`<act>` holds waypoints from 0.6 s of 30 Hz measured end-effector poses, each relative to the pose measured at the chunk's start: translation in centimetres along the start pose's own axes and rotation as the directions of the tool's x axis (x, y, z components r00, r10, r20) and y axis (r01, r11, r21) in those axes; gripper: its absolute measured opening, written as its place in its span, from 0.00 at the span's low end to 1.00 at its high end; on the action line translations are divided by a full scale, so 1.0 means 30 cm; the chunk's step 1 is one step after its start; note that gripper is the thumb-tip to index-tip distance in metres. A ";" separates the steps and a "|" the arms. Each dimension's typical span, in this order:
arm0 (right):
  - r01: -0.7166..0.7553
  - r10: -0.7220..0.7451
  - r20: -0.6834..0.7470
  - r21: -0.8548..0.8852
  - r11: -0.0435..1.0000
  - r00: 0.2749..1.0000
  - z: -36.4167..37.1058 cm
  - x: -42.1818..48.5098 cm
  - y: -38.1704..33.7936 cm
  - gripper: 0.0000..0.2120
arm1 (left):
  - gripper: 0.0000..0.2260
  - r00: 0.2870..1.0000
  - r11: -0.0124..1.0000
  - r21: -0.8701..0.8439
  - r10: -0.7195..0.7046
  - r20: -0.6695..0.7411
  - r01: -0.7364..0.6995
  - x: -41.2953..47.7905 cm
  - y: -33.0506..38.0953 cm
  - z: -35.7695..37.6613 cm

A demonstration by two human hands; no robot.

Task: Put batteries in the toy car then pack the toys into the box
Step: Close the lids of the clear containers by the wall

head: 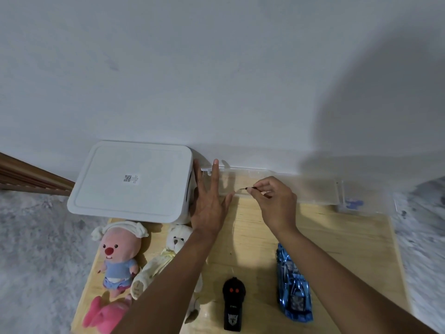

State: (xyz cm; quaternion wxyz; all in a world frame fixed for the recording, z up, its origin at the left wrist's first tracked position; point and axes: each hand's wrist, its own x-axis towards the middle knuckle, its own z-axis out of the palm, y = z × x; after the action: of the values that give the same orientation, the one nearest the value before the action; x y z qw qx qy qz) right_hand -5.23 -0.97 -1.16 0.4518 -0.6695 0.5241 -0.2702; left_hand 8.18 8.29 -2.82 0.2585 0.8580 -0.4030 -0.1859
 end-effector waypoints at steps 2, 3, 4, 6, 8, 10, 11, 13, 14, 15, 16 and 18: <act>-0.070 0.070 -0.008 0.023 0.997 0.997 0.030 0.007 0.020 0.05 | 0.39 1.000 1.000 -0.006 -0.005 -0.010 0.005 -0.002 0.003 0.001; -0.101 0.101 -0.003 0.039 0.994 0.995 0.046 0.009 0.028 0.04 | 0.39 1.000 1.000 -0.011 -0.004 -0.014 0.004 -0.003 0.004 0.001; -0.121 0.121 0.007 0.048 0.991 0.993 0.060 0.011 0.032 0.04 | 0.39 1.000 1.000 -0.011 0.001 -0.017 -0.002 -0.004 0.004 0.003; -0.128 0.127 0.035 0.017 0.992 0.991 0.083 0.017 0.035 0.05 | 0.39 1.000 1.000 0.010 0.009 -0.022 -0.008 -0.002 0.005 0.004; -0.157 0.157 0.066 -0.005 0.988 0.985 0.100 0.031 0.037 0.08 | 0.39 1.000 0.999 0.048 -0.005 -0.016 0.005 -0.001 0.005 0.003; -0.210 0.208 0.100 0.017 0.977 0.973 0.112 0.044 0.040 0.09 | 0.38 1.000 0.997 0.074 -0.022 -0.011 0.023 0.000 0.007 0.003; -0.214 0.210 0.116 0.017 0.977 0.971 0.115 0.049 0.046 0.09 | 0.38 1.000 0.997 0.078 -0.025 -0.011 0.026 -0.001 0.010 0.001; -0.161 0.167 0.110 -0.062 0.985 0.980 0.106 0.046 0.054 0.10 | 0.38 1.000 0.997 0.072 -0.020 -0.008 0.021 -0.001 0.010 0.001; -0.129 0.138 0.081 -0.100 0.987 0.987 0.090 0.036 0.053 0.10 | 0.38 1.000 0.997 0.070 -0.018 -0.005 0.018 -0.003 0.010 0.000; -0.095 0.099 0.035 -0.114 0.989 0.994 0.071 0.024 0.050 0.10 | 0.38 1.000 0.997 0.071 -0.017 -0.001 0.017 -0.005 0.010 0.000; -0.053 0.050 -0.028 -0.122 0.991 0.998 0.047 0.012 0.049 0.10 | 0.38 1.000 0.997 0.069 -0.018 0.002 0.018 -0.007 0.011 -0.001; 0.100 -0.127 -0.144 -0.177 0.979 0.981 -0.002 -0.007 0.041 0.15 | 0.38 1.000 0.998 0.059 -0.027 0.003 0.027 -0.010 0.013 -0.003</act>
State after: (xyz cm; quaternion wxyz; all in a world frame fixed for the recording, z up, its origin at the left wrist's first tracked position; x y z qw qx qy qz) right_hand -5.89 -0.83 -2.20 0.3353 -0.7113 0.5393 -0.3013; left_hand 7.80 8.35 -2.48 0.2299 0.8702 -0.3972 -0.1790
